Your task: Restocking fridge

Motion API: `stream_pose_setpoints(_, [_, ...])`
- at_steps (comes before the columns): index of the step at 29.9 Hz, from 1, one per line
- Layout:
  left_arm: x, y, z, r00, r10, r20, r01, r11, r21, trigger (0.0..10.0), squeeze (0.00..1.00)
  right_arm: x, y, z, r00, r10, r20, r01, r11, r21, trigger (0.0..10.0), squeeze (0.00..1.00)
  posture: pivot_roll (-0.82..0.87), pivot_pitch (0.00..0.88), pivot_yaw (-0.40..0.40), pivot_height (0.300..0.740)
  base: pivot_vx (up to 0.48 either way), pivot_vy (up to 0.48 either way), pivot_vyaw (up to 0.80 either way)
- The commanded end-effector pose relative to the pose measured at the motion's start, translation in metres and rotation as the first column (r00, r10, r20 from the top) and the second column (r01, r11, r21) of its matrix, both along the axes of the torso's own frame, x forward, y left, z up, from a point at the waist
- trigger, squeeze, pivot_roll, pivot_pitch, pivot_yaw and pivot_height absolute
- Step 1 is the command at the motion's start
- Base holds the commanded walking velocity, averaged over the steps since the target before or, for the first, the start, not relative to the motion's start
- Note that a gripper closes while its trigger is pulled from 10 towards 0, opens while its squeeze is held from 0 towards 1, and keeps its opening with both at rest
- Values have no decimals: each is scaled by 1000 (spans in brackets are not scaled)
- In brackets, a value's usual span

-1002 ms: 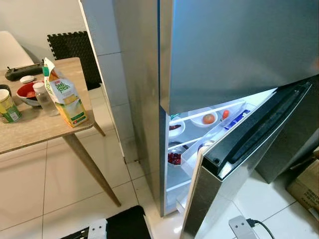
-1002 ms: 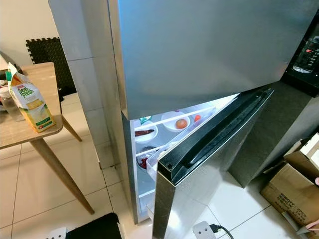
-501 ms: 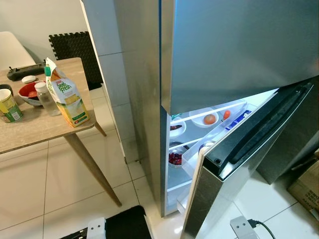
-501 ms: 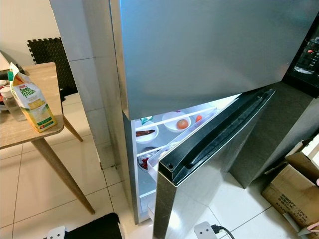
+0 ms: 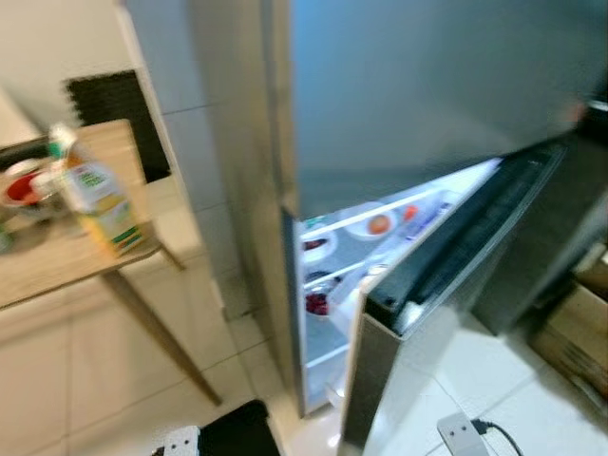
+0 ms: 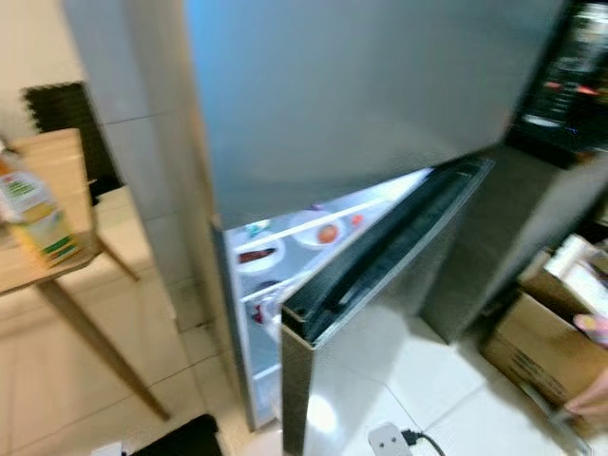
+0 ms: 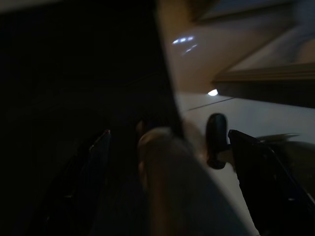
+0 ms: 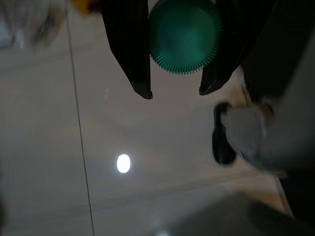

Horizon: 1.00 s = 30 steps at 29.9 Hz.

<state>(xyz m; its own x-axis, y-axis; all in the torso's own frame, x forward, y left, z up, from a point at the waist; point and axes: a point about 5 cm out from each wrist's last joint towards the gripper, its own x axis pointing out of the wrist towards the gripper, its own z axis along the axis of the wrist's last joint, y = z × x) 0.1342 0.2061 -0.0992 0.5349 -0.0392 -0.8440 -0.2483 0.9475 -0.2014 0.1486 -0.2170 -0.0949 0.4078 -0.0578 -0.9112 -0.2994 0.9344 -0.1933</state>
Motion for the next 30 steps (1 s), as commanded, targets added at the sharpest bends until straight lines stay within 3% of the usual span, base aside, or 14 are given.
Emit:
stream_pose_setpoints(1, [-3, -1, -2, 1000, -6, -16, 6, 1000, -1, 10000, 0, -3, -1, -1, 1000, -5, -16, 5, 1000, -1, 10000, 0, -44, 0, 12, 740, 0, 0, -781])
stream_pose_setpoints(23, [-10, -2, -4, 1000, -3, -25, 3, 1000, 10, 10000, 0, -5, 2, -2, 1000, -4, -16, 4, 1000, 13, 10000, 0, -43, 0, 5, 740, 0, 0, -776])
stream_pose_setpoints(30, [-10, -3, -4, 1000, 0, -26, 1, 1000, 9, 10000, 0, -4, 1, -2, 1000, 0, -9, 0, 1000, 8, 10000, 0, -42, 0, 2, 740, 0, 0, 0])
